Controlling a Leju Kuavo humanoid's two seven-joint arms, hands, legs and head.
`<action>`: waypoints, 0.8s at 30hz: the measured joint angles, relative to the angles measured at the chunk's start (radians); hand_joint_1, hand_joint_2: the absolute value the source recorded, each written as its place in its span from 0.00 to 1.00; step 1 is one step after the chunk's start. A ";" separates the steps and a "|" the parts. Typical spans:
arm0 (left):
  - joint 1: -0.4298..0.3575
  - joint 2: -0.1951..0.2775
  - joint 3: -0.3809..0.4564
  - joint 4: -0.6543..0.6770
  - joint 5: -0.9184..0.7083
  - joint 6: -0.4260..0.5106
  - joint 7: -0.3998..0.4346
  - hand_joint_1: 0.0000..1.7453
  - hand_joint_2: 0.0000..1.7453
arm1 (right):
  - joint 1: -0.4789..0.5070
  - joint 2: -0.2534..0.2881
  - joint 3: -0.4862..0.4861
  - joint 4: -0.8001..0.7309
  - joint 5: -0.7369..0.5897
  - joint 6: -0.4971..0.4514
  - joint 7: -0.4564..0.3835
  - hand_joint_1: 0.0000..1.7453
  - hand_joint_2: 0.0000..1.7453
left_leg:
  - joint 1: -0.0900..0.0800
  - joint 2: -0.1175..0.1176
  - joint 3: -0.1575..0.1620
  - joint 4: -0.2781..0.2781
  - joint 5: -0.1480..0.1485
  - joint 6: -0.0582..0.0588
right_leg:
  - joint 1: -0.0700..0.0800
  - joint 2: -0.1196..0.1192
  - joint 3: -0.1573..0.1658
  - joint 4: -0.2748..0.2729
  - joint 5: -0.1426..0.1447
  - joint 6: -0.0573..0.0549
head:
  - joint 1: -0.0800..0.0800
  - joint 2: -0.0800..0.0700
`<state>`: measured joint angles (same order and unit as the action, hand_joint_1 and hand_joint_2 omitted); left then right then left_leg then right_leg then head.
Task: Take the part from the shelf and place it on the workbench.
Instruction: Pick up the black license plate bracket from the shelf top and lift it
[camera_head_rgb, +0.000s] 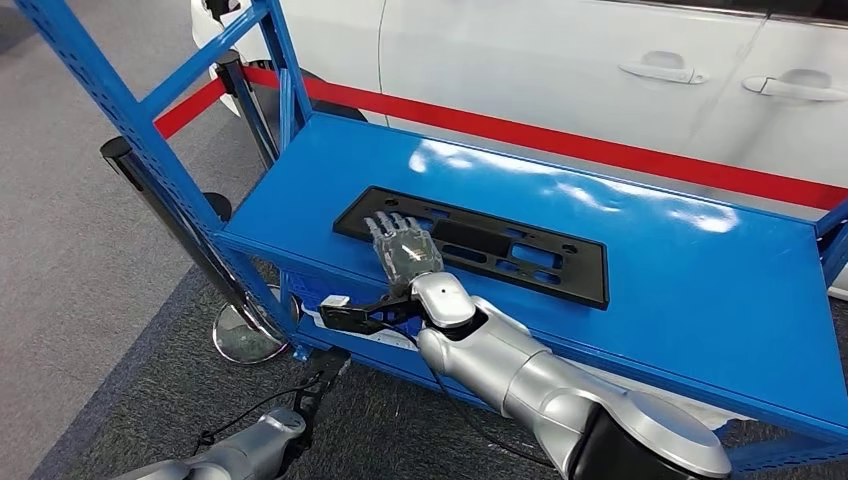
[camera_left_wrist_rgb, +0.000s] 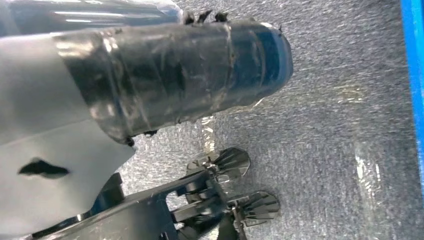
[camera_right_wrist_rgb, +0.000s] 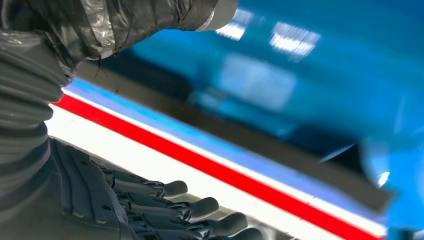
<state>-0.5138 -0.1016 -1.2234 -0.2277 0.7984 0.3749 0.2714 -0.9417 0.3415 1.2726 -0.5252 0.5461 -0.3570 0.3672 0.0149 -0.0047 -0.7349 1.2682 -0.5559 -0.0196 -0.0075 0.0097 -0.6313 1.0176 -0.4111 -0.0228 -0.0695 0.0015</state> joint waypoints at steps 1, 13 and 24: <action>0.002 0.000 0.000 0.000 0.000 -0.001 0.002 0.00 0.00 | -0.003 0.000 0.000 0.012 0.001 -0.018 0.002 0.00 1.00 | 0.000 0.000 -0.011 0.018 0.005 0.000 | 0.000 0.001 0.000 0.002 -0.001 -0.001 | 0.000 0.000; -0.006 -0.009 -0.007 0.001 0.003 -0.022 0.015 0.00 0.00 | -0.097 -0.011 -0.011 0.123 0.039 -0.098 0.020 0.00 1.00 | -0.001 0.000 0.121 -0.262 0.131 0.052 | 0.005 0.001 -0.066 0.142 -0.083 0.040 | 0.005 0.000; -0.006 -0.010 -0.019 0.001 0.010 -0.027 0.013 0.00 0.00 | -0.112 -0.032 -0.031 0.170 0.060 -0.058 0.034 0.00 1.00 | -0.006 0.000 0.116 -0.243 0.110 0.028 | 0.000 -0.002 -0.017 0.017 -0.003 0.025 | 0.006 0.000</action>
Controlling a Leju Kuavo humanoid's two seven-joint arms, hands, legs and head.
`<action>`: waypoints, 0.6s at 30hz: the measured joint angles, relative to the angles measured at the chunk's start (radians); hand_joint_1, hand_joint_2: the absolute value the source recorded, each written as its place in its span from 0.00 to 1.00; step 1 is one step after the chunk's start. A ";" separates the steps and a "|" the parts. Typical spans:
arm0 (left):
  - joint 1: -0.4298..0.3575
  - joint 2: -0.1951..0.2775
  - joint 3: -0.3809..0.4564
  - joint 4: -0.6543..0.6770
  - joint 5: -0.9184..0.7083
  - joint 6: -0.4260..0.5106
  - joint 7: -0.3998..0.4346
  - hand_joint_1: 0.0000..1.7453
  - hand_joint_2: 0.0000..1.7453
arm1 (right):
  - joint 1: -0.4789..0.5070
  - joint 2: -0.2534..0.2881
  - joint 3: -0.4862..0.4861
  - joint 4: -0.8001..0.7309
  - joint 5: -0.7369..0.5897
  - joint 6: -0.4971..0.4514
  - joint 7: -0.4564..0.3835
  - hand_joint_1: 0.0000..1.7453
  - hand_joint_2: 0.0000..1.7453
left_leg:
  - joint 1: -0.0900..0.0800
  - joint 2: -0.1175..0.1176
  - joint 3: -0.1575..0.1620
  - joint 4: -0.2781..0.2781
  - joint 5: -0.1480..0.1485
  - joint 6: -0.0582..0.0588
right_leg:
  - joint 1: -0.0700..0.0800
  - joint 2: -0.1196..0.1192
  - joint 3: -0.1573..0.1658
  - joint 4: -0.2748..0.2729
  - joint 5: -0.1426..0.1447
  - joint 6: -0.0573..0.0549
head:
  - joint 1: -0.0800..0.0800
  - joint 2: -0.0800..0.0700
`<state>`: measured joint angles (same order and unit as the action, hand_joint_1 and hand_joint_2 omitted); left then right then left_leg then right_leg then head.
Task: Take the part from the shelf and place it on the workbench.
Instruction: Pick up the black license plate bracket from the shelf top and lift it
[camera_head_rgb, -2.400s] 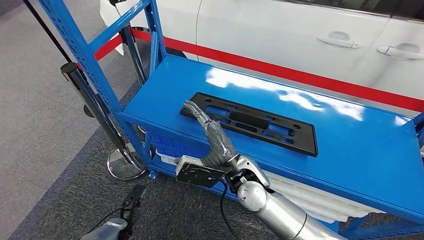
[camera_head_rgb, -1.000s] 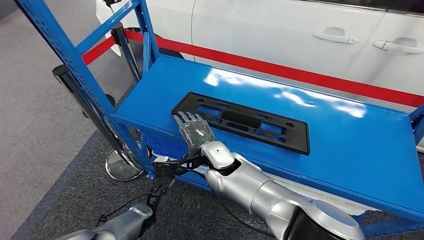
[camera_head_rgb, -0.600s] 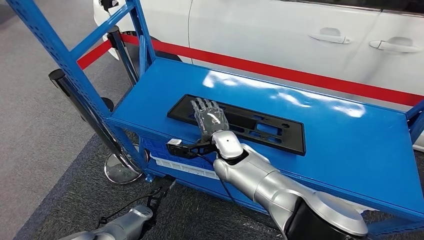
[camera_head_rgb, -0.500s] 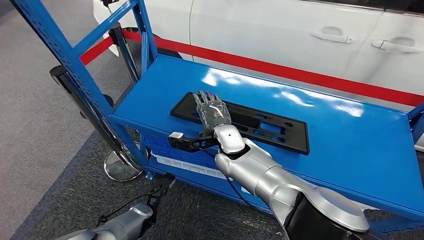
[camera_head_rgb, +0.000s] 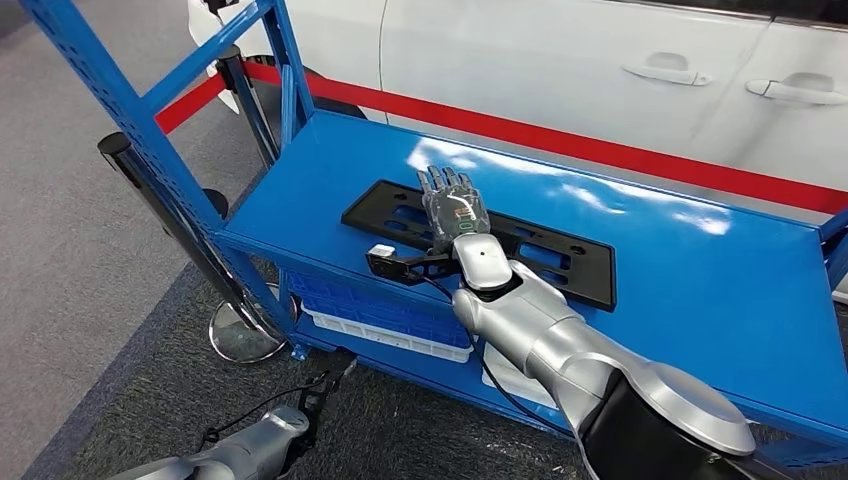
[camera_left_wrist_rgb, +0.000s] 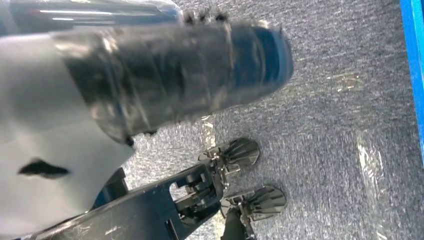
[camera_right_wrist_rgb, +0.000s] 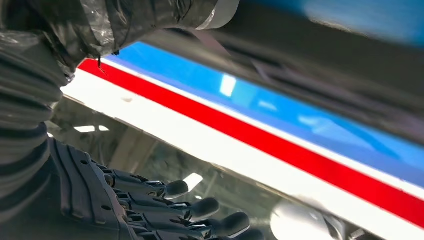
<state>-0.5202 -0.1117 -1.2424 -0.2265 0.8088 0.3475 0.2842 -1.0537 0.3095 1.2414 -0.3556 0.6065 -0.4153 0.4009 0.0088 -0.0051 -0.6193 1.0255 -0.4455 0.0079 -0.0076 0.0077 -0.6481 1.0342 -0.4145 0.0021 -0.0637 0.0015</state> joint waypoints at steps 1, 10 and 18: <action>0.000 0.000 0.000 0.000 0.002 0.000 0.000 0.00 0.00 | 0.001 -0.001 0.000 0.003 0.000 0.009 0.000 0.00 1.00 | 0.001 0.001 -0.003 0.005 -0.006 -0.004 | -0.002 0.000 0.002 -0.003 0.001 -0.005 | 0.000 0.000; 0.003 0.003 0.000 0.001 0.007 0.002 0.000 0.00 0.00 | 0.035 -0.007 -0.009 0.024 0.004 0.067 0.001 0.00 1.00 | 0.004 0.001 -0.072 0.125 -0.018 -0.014 | -0.004 0.004 0.009 -0.003 -0.002 -0.020 | -0.009 0.000; -0.001 0.003 -0.001 0.002 0.007 0.001 0.000 0.00 0.00 | 0.039 -0.013 -0.017 0.033 -0.001 0.084 -0.001 0.00 1.00 | 0.005 0.000 0.001 -0.021 0.024 0.019 | 0.004 0.005 -0.020 0.065 -0.052 0.014 | -0.005 0.000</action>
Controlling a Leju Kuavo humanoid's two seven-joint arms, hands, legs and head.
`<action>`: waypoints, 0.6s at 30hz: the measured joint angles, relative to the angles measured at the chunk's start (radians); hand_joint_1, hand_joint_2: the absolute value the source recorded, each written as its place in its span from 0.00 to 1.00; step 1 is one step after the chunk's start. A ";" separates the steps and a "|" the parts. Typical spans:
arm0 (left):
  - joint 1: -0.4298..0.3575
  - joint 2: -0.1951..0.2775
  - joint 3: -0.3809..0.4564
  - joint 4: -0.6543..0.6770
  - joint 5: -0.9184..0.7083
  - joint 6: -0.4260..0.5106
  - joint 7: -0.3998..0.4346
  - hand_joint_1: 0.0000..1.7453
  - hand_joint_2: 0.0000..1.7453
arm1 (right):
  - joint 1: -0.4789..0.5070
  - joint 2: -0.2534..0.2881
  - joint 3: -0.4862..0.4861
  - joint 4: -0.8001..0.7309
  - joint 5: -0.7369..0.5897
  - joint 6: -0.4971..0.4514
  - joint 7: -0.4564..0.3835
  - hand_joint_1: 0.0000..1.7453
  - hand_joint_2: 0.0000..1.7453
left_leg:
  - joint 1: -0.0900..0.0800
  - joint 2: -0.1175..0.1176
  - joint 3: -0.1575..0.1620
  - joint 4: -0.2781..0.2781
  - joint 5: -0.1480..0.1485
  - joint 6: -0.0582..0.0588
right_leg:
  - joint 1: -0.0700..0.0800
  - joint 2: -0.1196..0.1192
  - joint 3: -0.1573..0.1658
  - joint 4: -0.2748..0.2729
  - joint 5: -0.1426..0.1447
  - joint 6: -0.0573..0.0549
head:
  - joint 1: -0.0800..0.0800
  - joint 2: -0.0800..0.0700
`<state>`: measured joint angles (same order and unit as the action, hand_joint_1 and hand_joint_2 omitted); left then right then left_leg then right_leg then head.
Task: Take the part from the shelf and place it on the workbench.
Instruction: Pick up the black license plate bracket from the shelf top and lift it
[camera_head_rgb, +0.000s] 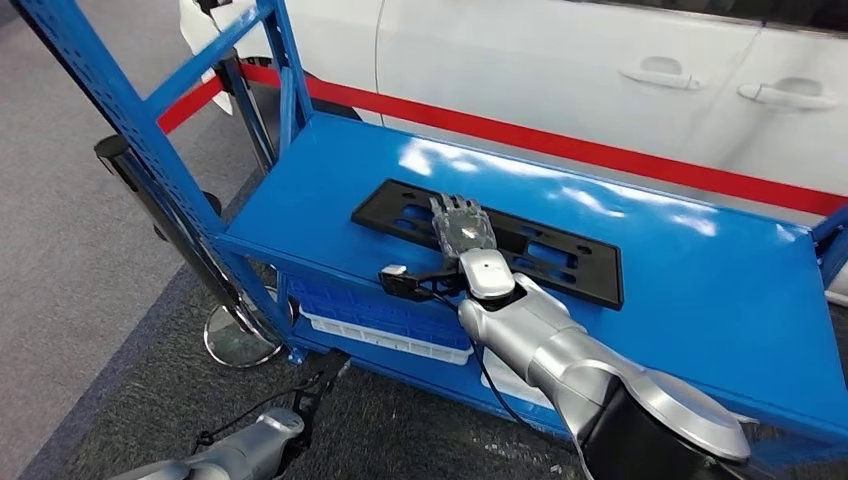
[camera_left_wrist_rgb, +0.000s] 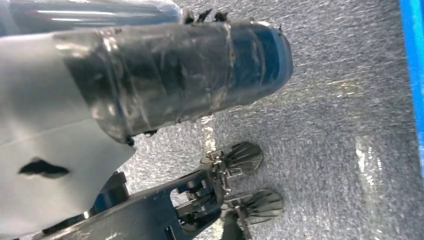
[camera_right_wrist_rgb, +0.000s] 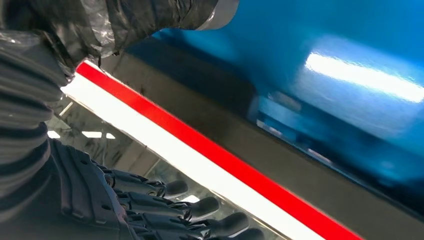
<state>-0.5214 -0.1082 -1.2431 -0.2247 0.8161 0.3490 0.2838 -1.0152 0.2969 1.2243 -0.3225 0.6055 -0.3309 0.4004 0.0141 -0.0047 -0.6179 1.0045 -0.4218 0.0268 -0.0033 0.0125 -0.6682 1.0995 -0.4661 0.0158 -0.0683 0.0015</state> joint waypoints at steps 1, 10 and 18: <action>-0.001 0.000 0.000 0.000 0.000 -0.001 0.000 0.00 0.00 | 0.002 -0.001 -0.001 0.001 -0.002 0.003 -0.002 0.00 1.00 | 0.000 0.000 0.001 -0.001 0.000 0.002 | -0.001 -0.001 -0.027 0.060 -0.029 0.003 | 0.002 0.000; -0.002 0.000 -0.010 0.000 0.000 -0.001 0.003 0.00 0.00 | 0.018 -0.008 -0.005 0.005 0.031 0.019 0.003 0.73 1.00 | -0.002 -0.003 -0.004 0.025 -0.020 -0.016 | -0.012 -0.004 0.015 -0.052 0.046 0.001 | 0.004 0.000; -0.005 0.000 -0.017 0.000 0.001 -0.001 0.003 0.00 0.00 | 0.026 -0.011 -0.005 0.012 0.059 0.074 0.051 1.00 1.00 | 0.000 0.000 -0.110 0.249 -0.135 -0.039 | -0.012 -0.001 0.021 -0.059 0.045 -0.034 | -0.006 0.000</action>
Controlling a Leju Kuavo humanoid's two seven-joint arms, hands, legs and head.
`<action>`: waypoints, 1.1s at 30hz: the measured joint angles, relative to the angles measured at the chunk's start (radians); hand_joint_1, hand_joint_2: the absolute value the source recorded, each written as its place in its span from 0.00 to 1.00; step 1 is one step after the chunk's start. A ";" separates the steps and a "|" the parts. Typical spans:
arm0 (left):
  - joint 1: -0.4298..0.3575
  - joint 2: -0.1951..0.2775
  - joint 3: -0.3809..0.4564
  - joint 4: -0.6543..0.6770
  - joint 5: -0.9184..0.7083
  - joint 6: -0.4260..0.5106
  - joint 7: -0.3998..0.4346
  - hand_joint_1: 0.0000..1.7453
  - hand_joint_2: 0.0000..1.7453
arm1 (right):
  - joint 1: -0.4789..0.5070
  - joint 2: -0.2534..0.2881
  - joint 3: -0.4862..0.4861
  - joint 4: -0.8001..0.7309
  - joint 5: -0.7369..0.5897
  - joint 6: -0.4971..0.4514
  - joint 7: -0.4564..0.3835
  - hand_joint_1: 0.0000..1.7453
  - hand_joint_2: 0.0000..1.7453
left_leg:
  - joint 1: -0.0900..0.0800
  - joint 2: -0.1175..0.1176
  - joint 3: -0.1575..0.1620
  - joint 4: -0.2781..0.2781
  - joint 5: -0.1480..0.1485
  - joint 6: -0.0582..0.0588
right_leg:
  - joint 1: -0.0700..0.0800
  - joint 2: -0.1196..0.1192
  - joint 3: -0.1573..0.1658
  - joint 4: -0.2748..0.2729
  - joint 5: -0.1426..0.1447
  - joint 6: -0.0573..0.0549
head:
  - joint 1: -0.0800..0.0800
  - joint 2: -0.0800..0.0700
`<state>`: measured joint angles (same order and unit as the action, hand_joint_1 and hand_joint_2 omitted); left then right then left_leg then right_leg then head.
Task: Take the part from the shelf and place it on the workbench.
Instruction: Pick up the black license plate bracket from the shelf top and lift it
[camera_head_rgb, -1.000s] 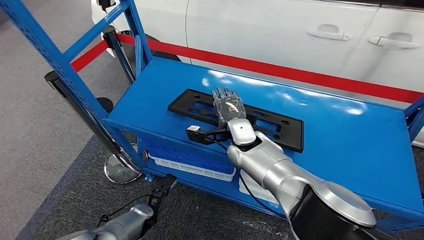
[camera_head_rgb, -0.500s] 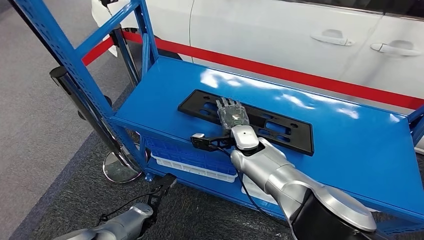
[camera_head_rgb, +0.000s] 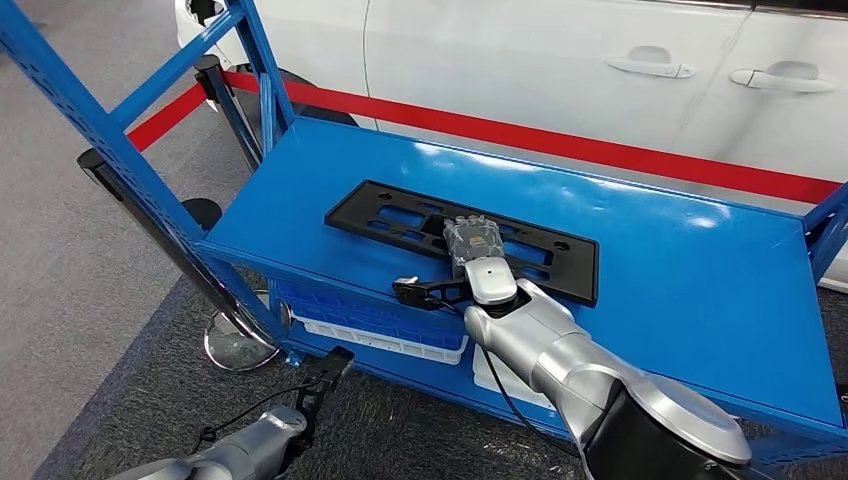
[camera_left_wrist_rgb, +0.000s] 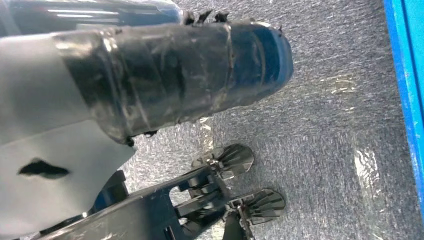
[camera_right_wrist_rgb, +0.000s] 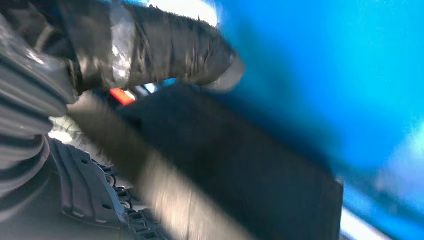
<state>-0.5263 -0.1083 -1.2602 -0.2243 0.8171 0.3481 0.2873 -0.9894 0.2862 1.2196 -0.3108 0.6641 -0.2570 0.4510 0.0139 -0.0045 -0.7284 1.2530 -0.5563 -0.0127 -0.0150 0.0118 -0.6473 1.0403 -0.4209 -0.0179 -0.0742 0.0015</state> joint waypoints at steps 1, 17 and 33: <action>0.001 0.000 0.000 0.000 0.000 0.000 0.000 0.00 0.00 | 0.003 -0.001 0.000 0.001 0.000 0.007 0.002 1.00 1.00 | 0.000 0.000 -0.017 0.031 -0.002 0.002 | 0.002 0.000 0.001 0.000 -0.001 -0.001 | 0.000 0.000; -0.005 0.002 -0.001 0.001 0.000 -0.011 -0.004 0.00 0.00 | 0.003 -0.019 -0.002 0.006 -0.006 0.022 -0.037 1.00 1.00 | -0.006 0.003 0.120 -0.251 0.132 0.054 | 0.001 -0.003 -0.106 0.241 -0.102 0.042 | 0.004 0.000; 0.006 0.002 -0.013 0.002 0.056 0.084 -0.162 0.00 1.00 | -0.009 -0.039 -0.014 -0.069 0.105 -0.214 -0.147 1.00 1.00 | -0.002 0.001 0.004 -0.002 0.037 0.004 | -0.004 -0.002 0.008 -0.001 -0.001 0.001 | -0.003 0.000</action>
<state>-0.5202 -0.1068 -1.2734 -0.2228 0.8727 0.4321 0.1251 -0.9980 0.2468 1.2055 -0.3794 0.7694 -0.4713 0.3043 0.0115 -0.0032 -0.7242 1.2507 -0.5195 -0.0090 -0.0187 0.0095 -0.6390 1.0390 -0.4217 -0.0169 -0.0773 0.0015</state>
